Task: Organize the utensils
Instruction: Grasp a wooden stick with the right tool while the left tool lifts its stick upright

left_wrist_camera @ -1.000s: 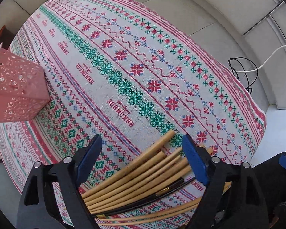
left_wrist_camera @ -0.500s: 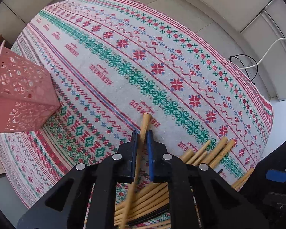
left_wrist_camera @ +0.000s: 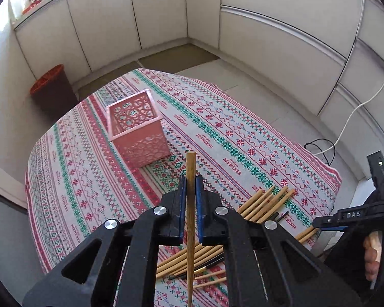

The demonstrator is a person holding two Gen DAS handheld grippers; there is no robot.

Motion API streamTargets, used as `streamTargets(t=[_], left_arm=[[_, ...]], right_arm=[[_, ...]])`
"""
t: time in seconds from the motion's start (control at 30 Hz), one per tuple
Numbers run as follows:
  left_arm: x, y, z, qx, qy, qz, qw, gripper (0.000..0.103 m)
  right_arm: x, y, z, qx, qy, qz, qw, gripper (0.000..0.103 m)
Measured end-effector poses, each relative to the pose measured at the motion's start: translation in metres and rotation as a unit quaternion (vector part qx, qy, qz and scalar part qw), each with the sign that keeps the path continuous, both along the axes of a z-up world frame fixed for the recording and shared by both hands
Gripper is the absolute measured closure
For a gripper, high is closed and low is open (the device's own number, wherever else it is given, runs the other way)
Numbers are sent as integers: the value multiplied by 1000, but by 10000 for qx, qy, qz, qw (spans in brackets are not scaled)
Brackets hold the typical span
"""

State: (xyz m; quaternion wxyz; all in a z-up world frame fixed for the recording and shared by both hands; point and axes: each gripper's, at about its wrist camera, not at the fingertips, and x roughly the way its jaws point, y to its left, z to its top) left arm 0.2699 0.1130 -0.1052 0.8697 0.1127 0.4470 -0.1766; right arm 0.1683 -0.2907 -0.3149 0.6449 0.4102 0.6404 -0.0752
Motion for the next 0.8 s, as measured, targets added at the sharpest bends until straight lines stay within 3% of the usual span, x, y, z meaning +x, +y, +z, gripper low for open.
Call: streamTargets(t=[0.27, 0.43, 0.6, 0.8], left_arm=[[-12, 9, 3, -262, -115, 150, 9995, 97], [-10, 16, 3, -321, -99, 240, 9991, 97], [-10, 20, 1, -334, -94, 321, 9989, 96], [-10, 21, 4, -360, -127, 402, 9985, 96]], right_arm=[[24, 10, -1, -317, 122, -37, 9994, 74], [46, 21, 1, -657, 361, -279, 9968, 88], [59, 14, 1, -556, 284, -661, 9959, 93], [61, 0, 3, -205, -116, -851, 9961, 94]])
